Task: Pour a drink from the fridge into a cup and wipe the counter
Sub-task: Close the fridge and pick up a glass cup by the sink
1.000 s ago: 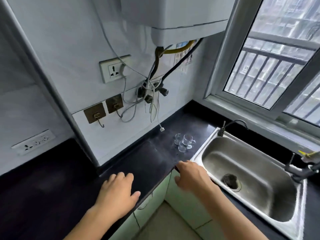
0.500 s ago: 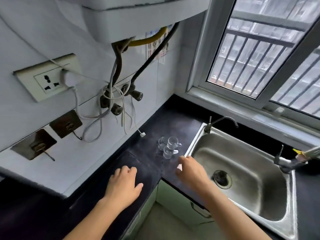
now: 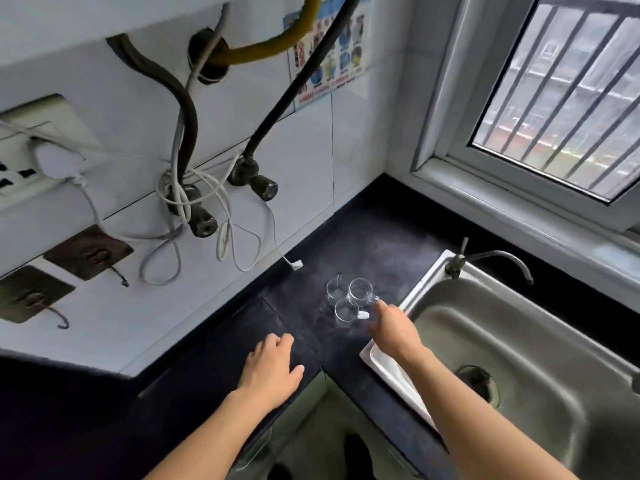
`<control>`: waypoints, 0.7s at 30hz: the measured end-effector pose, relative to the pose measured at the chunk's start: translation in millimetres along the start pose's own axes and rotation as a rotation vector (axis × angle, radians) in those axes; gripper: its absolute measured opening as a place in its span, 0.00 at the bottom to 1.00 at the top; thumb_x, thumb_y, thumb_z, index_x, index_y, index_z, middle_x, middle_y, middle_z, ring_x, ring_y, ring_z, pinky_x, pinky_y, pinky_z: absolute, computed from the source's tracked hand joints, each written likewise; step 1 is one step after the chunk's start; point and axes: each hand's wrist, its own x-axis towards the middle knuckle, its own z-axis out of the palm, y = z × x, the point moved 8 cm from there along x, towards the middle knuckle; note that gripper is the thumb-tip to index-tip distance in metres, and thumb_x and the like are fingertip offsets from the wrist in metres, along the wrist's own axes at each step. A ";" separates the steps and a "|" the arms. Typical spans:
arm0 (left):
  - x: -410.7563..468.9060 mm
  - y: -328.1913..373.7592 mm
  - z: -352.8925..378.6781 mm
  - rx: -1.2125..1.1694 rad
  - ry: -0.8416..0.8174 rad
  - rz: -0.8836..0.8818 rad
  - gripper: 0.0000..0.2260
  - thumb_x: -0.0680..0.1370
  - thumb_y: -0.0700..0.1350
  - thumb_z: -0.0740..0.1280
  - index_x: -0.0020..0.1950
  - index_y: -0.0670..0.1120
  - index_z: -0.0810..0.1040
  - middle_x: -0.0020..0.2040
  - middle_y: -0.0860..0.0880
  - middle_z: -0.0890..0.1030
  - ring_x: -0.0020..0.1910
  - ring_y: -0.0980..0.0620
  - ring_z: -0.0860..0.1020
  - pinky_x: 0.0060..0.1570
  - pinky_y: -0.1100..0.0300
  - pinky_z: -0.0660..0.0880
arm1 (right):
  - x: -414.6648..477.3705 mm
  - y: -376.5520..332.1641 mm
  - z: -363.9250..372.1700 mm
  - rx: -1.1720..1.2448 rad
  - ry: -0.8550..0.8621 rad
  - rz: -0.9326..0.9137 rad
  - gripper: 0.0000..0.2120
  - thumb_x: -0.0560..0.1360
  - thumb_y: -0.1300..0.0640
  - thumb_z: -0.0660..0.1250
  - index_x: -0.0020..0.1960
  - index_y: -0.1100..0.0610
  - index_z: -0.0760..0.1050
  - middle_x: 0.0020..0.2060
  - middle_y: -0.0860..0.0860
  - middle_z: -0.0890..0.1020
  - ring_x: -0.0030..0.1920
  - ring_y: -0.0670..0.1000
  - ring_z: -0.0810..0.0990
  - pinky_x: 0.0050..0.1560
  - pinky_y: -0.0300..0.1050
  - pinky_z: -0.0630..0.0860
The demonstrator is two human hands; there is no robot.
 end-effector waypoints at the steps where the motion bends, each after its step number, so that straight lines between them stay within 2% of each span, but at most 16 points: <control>1: 1.8 1.4 3.2 -0.011 -0.008 -0.019 0.23 0.79 0.57 0.64 0.72 0.50 0.66 0.68 0.48 0.71 0.66 0.46 0.71 0.63 0.53 0.71 | 6.3 2.8 5.5 -0.002 -0.029 -0.008 0.07 0.76 0.56 0.59 0.53 0.56 0.70 0.48 0.58 0.79 0.49 0.62 0.79 0.42 0.48 0.70; 3: 4.7 4.6 8.7 -0.028 -0.018 -0.054 0.24 0.79 0.57 0.64 0.72 0.50 0.66 0.68 0.48 0.71 0.66 0.46 0.71 0.63 0.53 0.71 | 14.2 5.8 14.2 -0.012 -0.084 -0.021 0.09 0.76 0.55 0.60 0.55 0.56 0.70 0.50 0.58 0.79 0.51 0.62 0.78 0.43 0.47 0.68; 9: 16.1 20.1 17.4 -0.067 -0.029 -0.100 0.23 0.79 0.57 0.64 0.70 0.49 0.67 0.66 0.47 0.71 0.65 0.45 0.71 0.63 0.52 0.71 | 26.6 2.8 24.3 0.043 -0.104 -0.125 0.11 0.77 0.51 0.60 0.56 0.49 0.76 0.52 0.53 0.83 0.54 0.59 0.80 0.46 0.49 0.74; 12: 23.3 26.0 24.2 -0.189 -0.053 -0.137 0.21 0.79 0.56 0.65 0.68 0.50 0.69 0.63 0.50 0.71 0.63 0.47 0.73 0.59 0.55 0.72 | 29.0 3.7 29.8 0.066 -0.110 -0.140 0.09 0.78 0.49 0.60 0.47 0.53 0.74 0.46 0.52 0.83 0.49 0.59 0.80 0.41 0.48 0.72; 15: 29.2 22.4 32.8 -0.536 -0.045 -0.297 0.16 0.78 0.54 0.68 0.62 0.49 0.73 0.55 0.52 0.75 0.53 0.52 0.76 0.52 0.59 0.71 | 25.7 4.5 34.4 0.130 -0.131 -0.117 0.13 0.78 0.49 0.61 0.38 0.55 0.69 0.34 0.50 0.78 0.39 0.58 0.76 0.36 0.47 0.68; 17: 28.8 20.5 42.3 -0.939 -0.052 -0.481 0.16 0.79 0.52 0.67 0.61 0.44 0.75 0.48 0.50 0.77 0.45 0.53 0.76 0.47 0.57 0.72 | 18.0 2.2 37.0 0.199 -0.132 -0.116 0.15 0.77 0.51 0.62 0.34 0.55 0.67 0.28 0.48 0.74 0.34 0.55 0.72 0.35 0.47 0.68; 18: 28.4 23.2 49.7 -1.161 -0.082 -0.559 0.17 0.80 0.51 0.66 0.64 0.42 0.74 0.50 0.47 0.78 0.47 0.50 0.77 0.47 0.55 0.74 | 12.4 -0.4 38.0 0.235 -0.129 -0.123 0.16 0.77 0.51 0.63 0.33 0.54 0.66 0.27 0.49 0.73 0.33 0.55 0.71 0.34 0.47 0.67; 19: 27.6 26.9 55.2 -1.351 -0.111 -0.616 0.18 0.82 0.51 0.65 0.67 0.41 0.72 0.56 0.43 0.78 0.53 0.47 0.79 0.51 0.53 0.75 | 6.1 -3.8 38.9 0.262 -0.123 -0.137 0.16 0.77 0.51 0.64 0.33 0.55 0.67 0.26 0.49 0.73 0.32 0.55 0.71 0.34 0.47 0.67; 21: 25.7 30.2 63.0 -1.591 -0.135 -0.700 0.24 0.83 0.52 0.63 0.74 0.40 0.67 0.69 0.38 0.74 0.66 0.40 0.75 0.60 0.48 0.74 | -7.1 -10.9 43.9 0.302 -0.122 -0.152 0.16 0.77 0.51 0.66 0.34 0.56 0.69 0.27 0.49 0.74 0.31 0.52 0.73 0.35 0.46 0.68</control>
